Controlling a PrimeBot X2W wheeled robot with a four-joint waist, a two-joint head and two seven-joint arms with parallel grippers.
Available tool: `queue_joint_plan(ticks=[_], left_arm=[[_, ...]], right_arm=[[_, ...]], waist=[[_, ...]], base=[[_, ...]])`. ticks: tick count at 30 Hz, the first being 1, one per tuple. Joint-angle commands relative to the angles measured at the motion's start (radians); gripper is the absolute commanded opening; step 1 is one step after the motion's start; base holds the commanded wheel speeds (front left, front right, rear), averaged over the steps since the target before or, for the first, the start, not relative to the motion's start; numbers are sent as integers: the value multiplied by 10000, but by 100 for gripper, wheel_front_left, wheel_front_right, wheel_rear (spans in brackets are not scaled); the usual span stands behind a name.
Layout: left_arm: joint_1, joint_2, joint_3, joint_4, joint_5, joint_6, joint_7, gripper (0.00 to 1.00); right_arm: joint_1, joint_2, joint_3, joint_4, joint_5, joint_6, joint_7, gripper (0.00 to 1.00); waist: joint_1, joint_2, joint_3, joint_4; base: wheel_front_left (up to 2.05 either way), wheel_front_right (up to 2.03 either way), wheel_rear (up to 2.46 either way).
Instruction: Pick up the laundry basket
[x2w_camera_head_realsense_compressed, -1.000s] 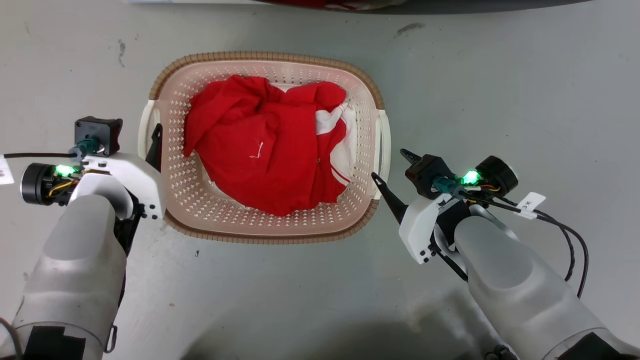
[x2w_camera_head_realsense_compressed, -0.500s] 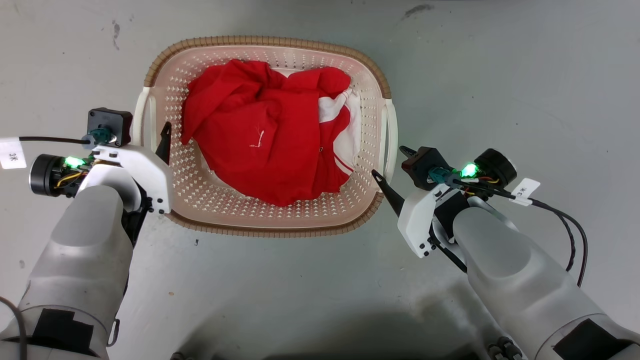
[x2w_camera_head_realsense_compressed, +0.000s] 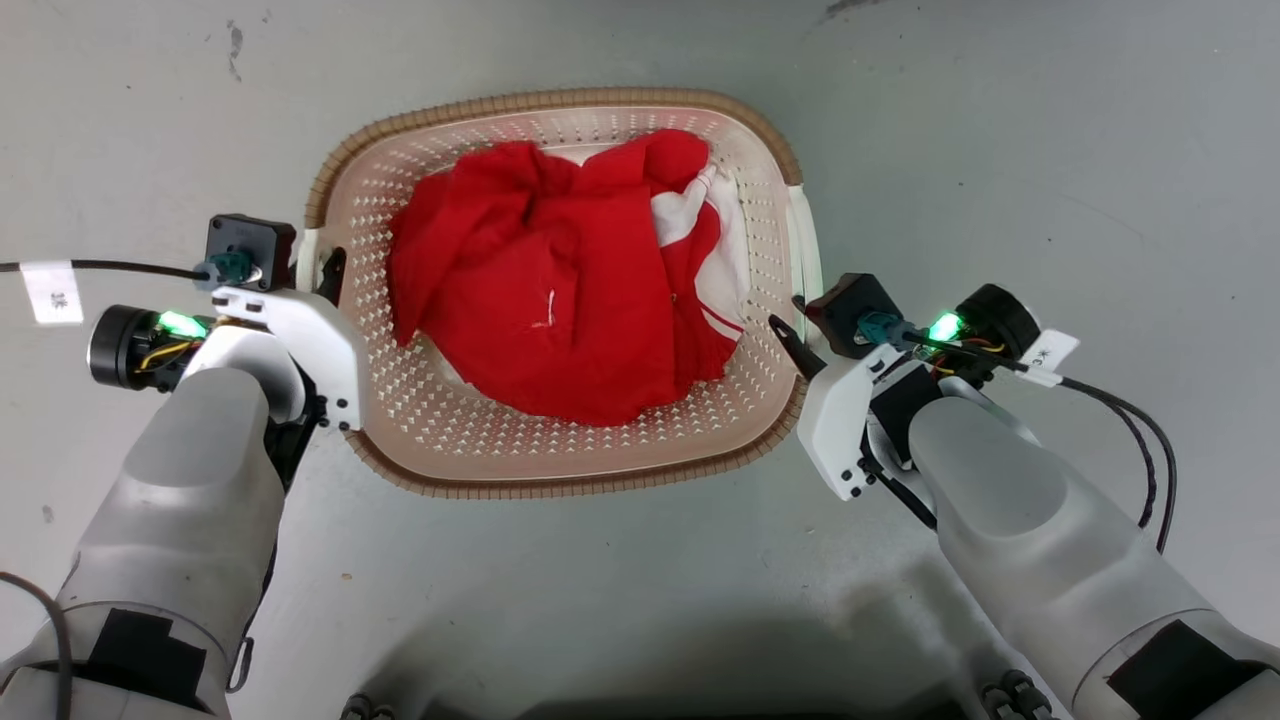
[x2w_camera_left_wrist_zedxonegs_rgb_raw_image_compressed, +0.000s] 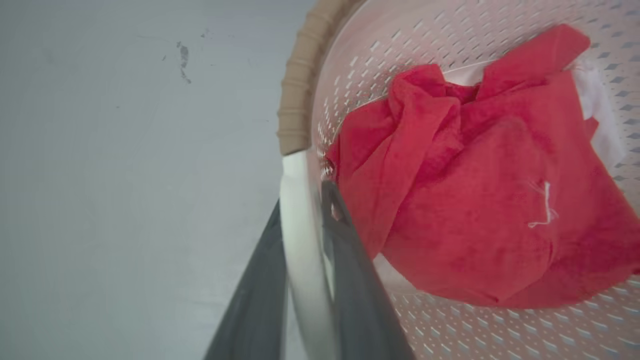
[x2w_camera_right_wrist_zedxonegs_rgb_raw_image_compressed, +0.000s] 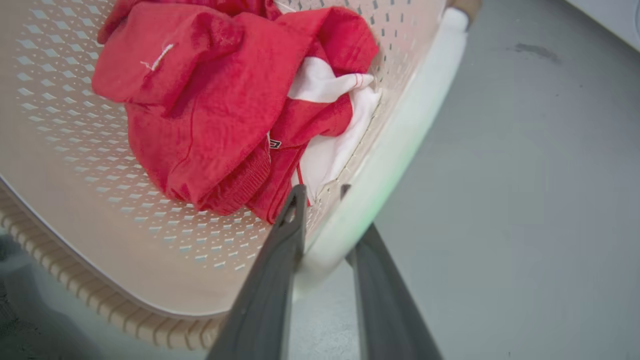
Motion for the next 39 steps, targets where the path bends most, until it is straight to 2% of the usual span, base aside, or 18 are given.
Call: queue_joint_plan(ticks=[1,15,30,39], left_arm=[[-164,67,-56,-53,-18,37,-69,0],[265,-25,-769,25,-861,34,-79,0],[1267,-194,-1563,-34,-1918,32,705,0],[1750,-391,-2164,-150,-2543,26,1699,0]], right_arm=[[-89,-39,64,55,-30,-7,15,0],[116,-36,259,254,347,-8,31,0],[629,-33,621,516,1217,-11,679,0],[875,-30,960,674,1850,-11,1324,0]], waist=[[-1,0,-24,9],[-1,0,-992,19],[-1,0,-3401,-333],[-1,0,-4725,-499]], base=[[0,0,0],[0,0,0],[0,0,0],[0,0,0]])
